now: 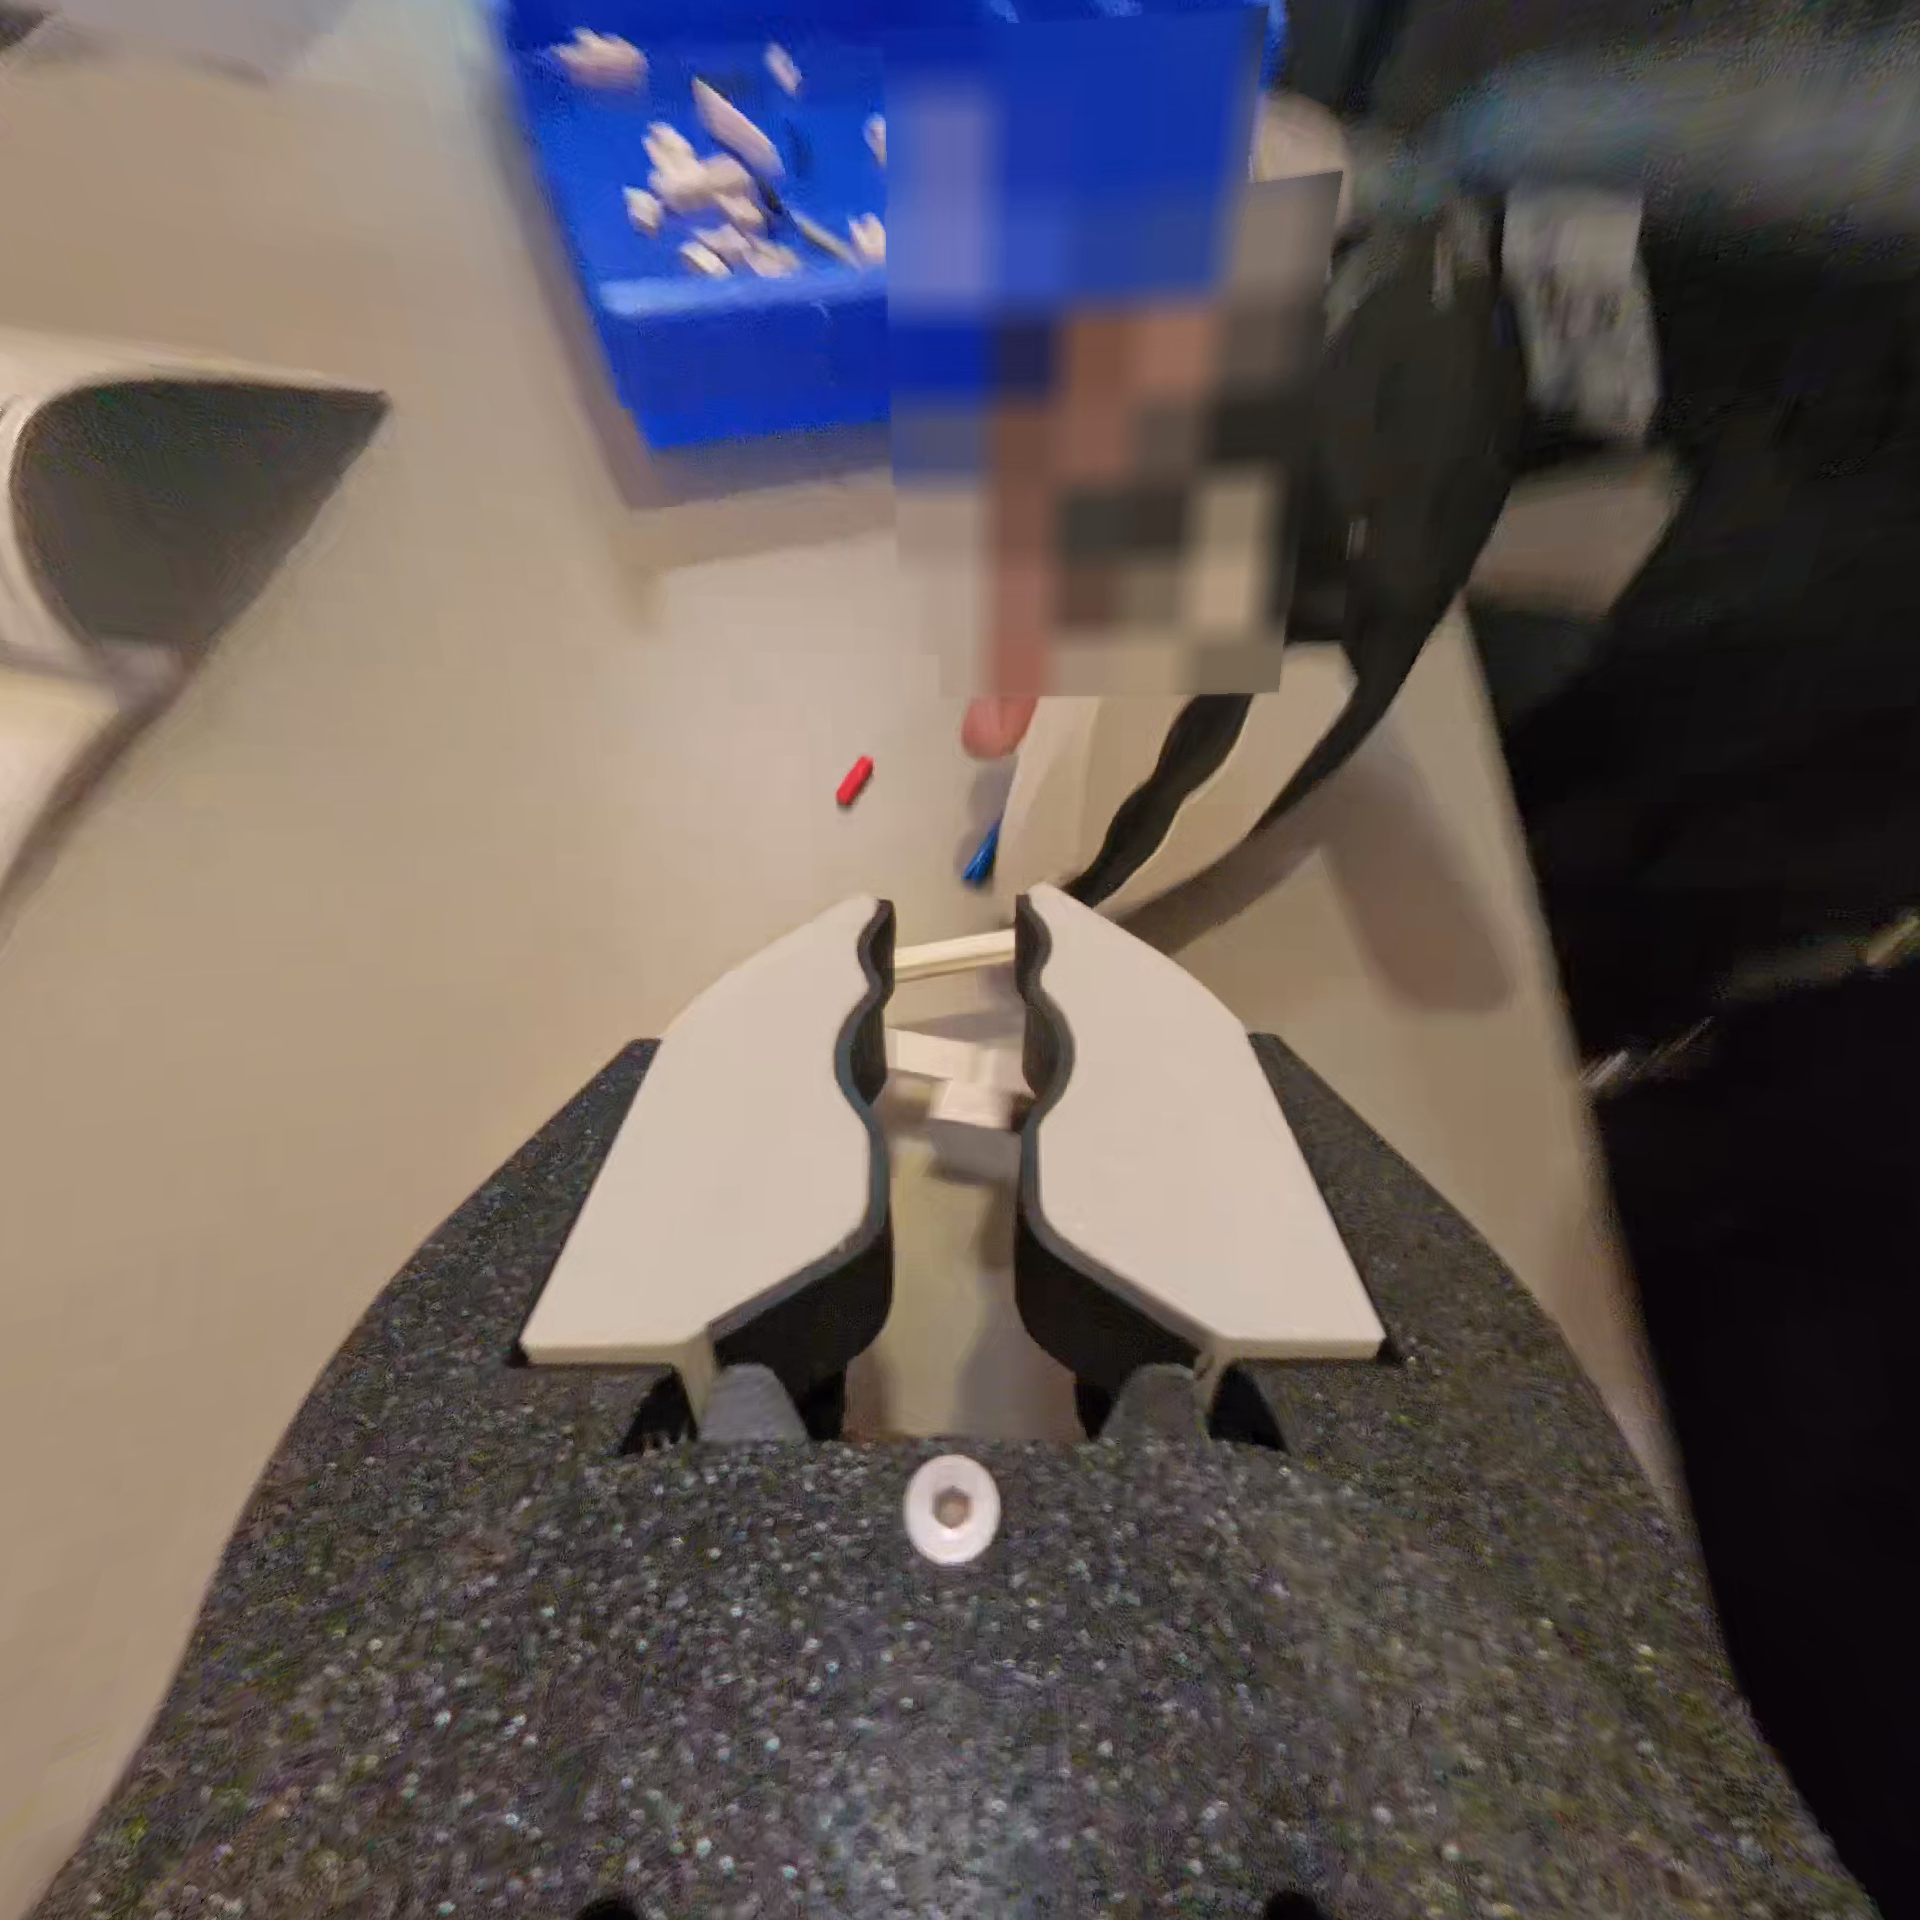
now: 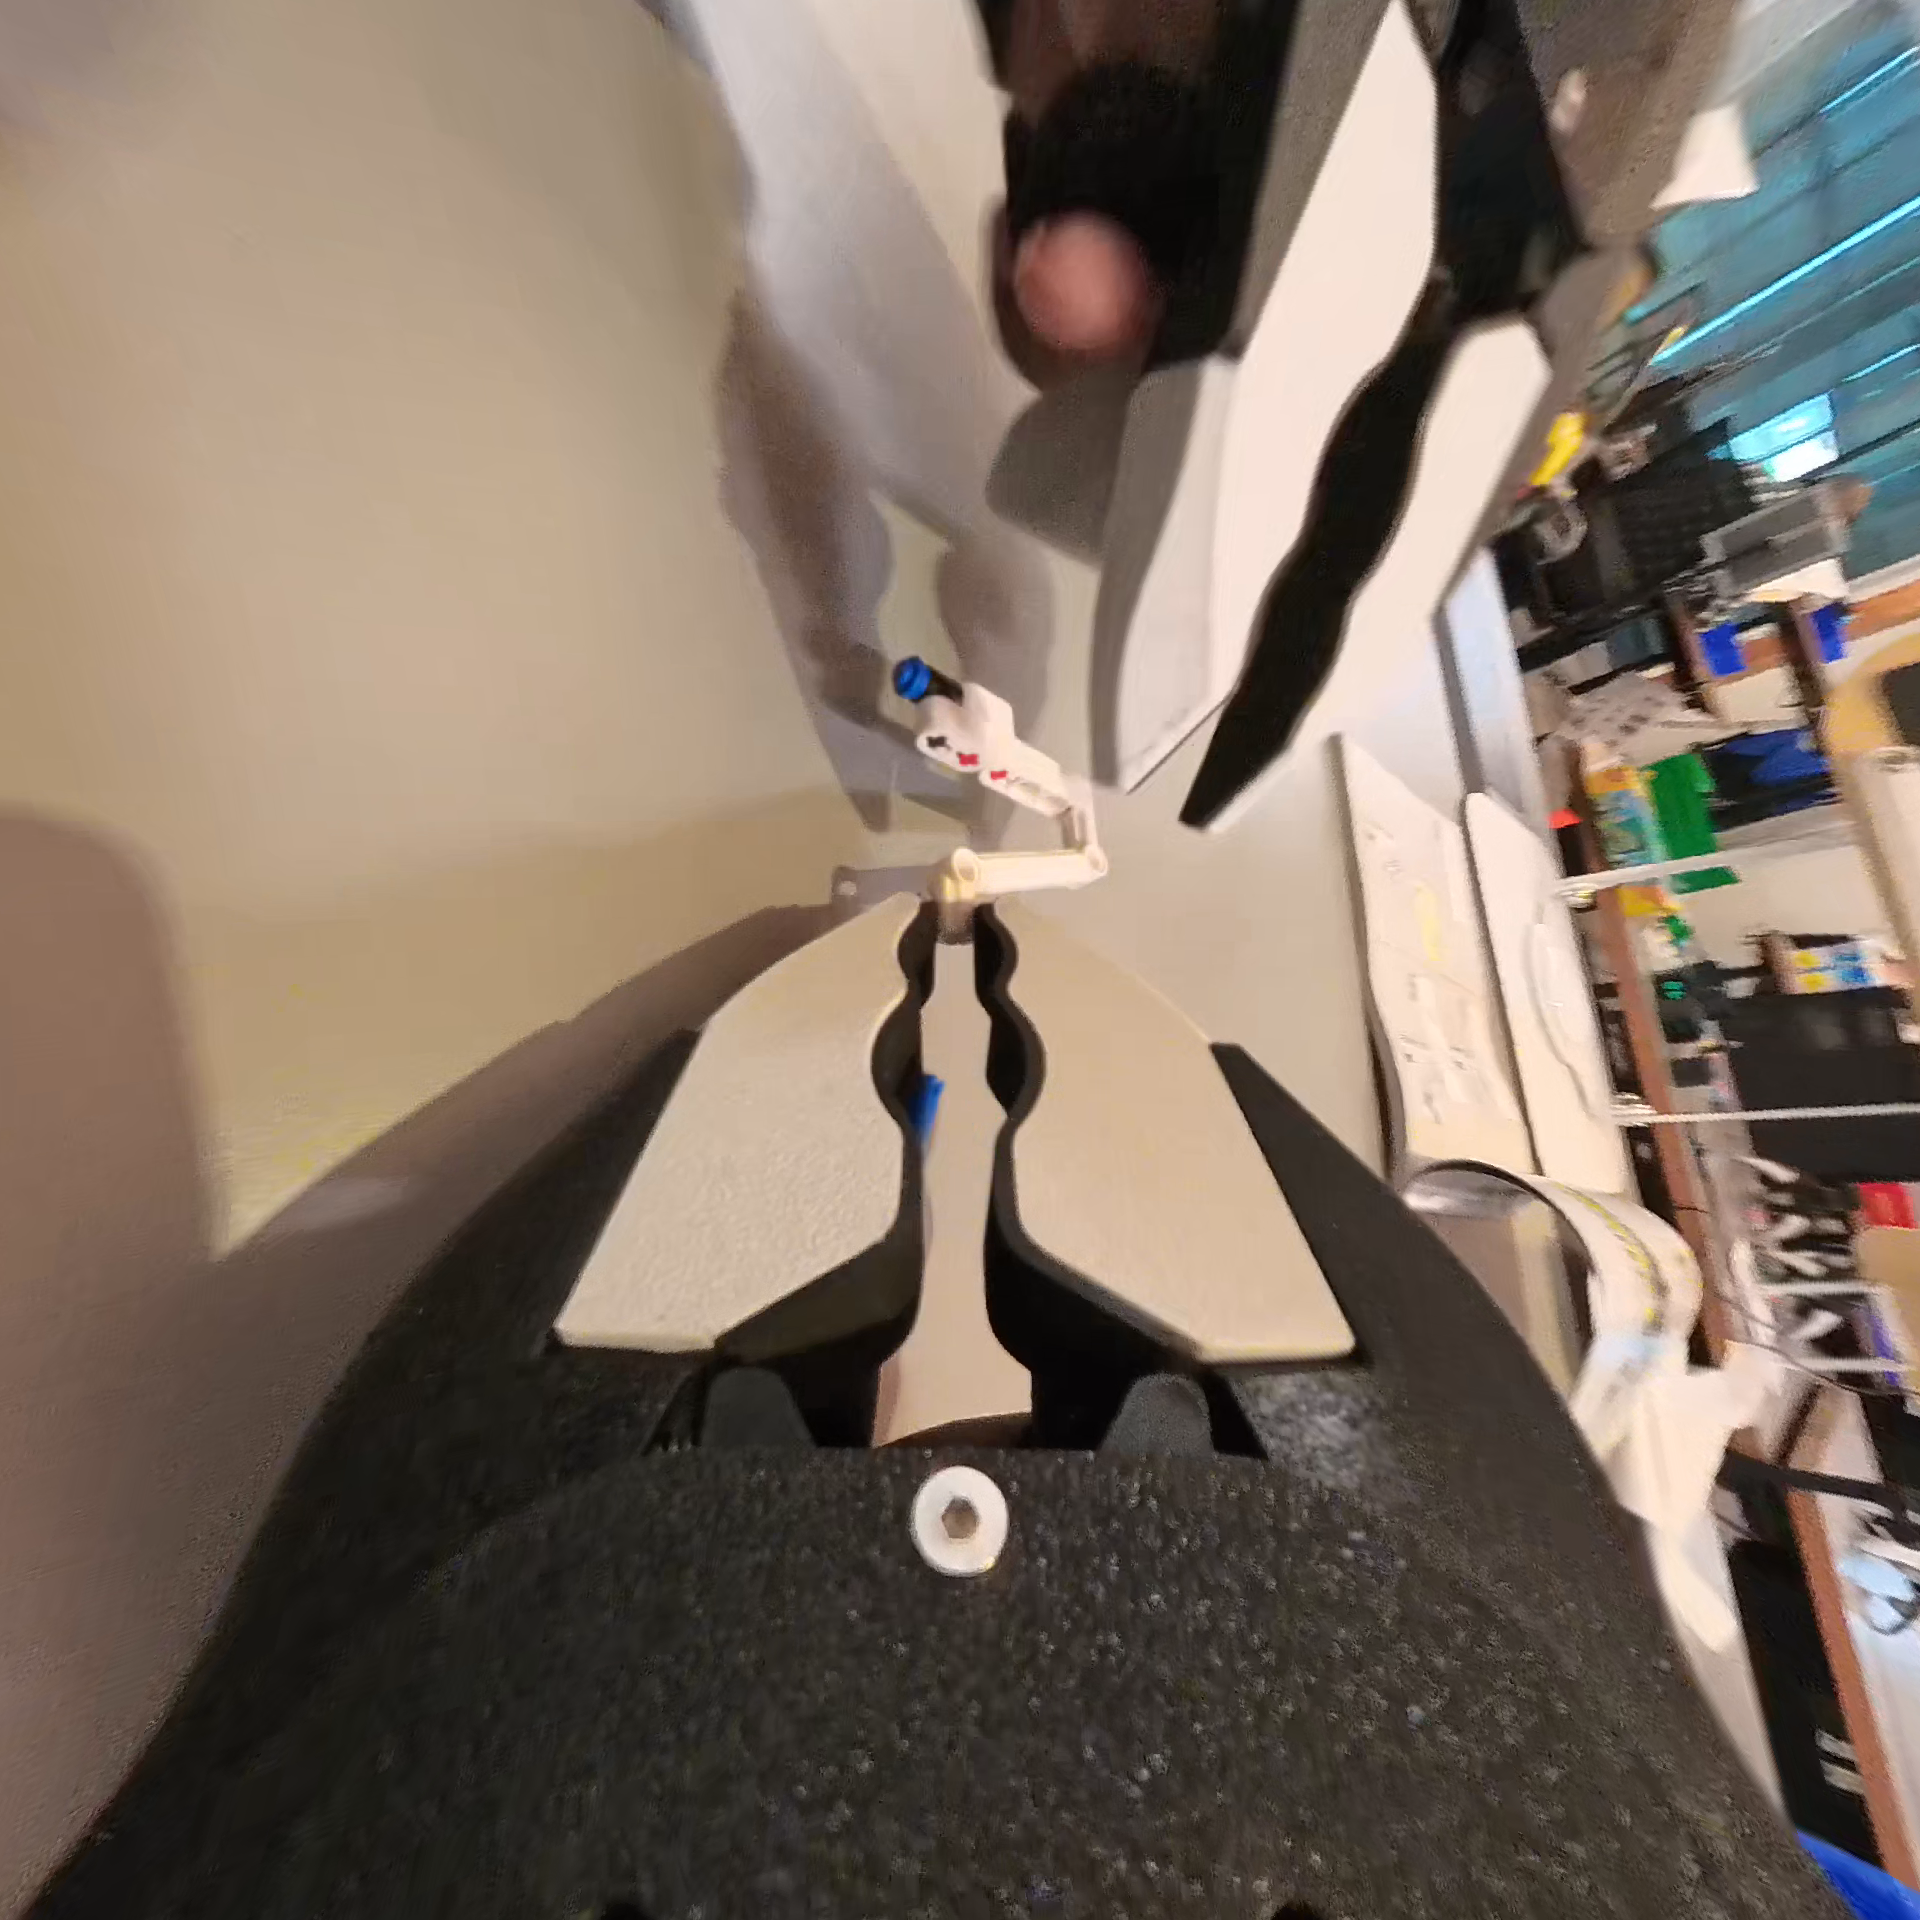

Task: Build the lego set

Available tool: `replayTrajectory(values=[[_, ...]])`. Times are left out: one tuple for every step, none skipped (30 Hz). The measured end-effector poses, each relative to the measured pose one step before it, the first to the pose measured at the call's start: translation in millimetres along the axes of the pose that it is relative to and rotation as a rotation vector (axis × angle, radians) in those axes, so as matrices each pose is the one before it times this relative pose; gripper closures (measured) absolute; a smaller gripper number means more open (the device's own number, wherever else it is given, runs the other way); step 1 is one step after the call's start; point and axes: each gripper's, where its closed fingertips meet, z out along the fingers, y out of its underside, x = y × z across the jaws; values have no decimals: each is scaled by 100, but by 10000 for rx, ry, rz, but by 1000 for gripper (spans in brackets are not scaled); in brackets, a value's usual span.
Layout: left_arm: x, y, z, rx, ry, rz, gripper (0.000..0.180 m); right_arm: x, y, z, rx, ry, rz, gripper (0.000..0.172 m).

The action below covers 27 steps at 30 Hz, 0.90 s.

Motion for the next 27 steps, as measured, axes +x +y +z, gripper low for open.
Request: replayTrajectory(values=[[218,-690,-456,807,156,-1614,159,441,32,-90,47,316,-126,165],[387,-608,-421,843,291,-1518,160,517,92,-75,5,362,-170,165],[443,-594,-416,904,291,-1239,161,588,103,-43,-16,410,-210,165],[574,-442,-396,886,333,-930,162,563,113,-29,-49,387,-220,165],[368,-169,-327,699,175,-750,164,560,119,-14,-49,377,-200,165],[299,120,-213,463,127,-458,165,522,85,4,-40,350,-158,165],[-37,301,-159,265,-99,-209,164,445,40,-15,-12,300,-124,165],[-479,218,-183,189,-383,-19,163,316,-84,-36,62,220,-116,165],[-663,62,-192,177,-455,132,159,201,-209,-88,139,149,-117,165],[-636,-92,-208,154,-364,118,153,137,-273,-95,165,126,-115,165],[-510,-145,-186,85,-196,-16,150,148,-271,-100,147,127,-101,165],[-223,-168,-130,37,34,-120,146,134,-291,-113,150,124,-96,165],[-137,-155,-26,-2,106,-156,141,163,-330,-153,175,135,-100,165],[-129,-124,59,2,135,-92,137,161,-330,-155,170,130,-98,165],[-45,-68,168,-11,209,-106,135,125,-265,-130,133,106,-90,165],[94,113,268,-143,308,-197,134,98,-173,-72,70,81,-75,165],[277,125,337,-216,402,-261,132,96,-78,-30,26,76,-69,165],[364,69,335,-179,380,-179,132,30,-47,-5,11,40,-73,165],[210,149,377,-198,211,-72,133,43,-45,-6,16,44,-77,165],[102,287,430,-286,103,22,134,-15,-49,-15,24,21,-82,165],[19,320,436,-288,34,57,135,-51,-34,-10,17,1,-78,165],[-18,230,388,-219,-4,26,138,-40,-32,-11,15,13,-72,165],[35,92,315,-122,36,2,140,-53,-12,-3,7,-2,-56,165],[76,-14,219,-48,74,-15,143,-72,-11,5,11,-21,-43,165],[18,-56,159,-25,47,-47,146,-69,-13,4,17,-23,-34,165],[-2,-117,88,6,34,-42,147,-104,8,8,13,-42,-24,165],[7,-158,16,44,39,-32,150,-115,23,21,5,-52,-19,165]])
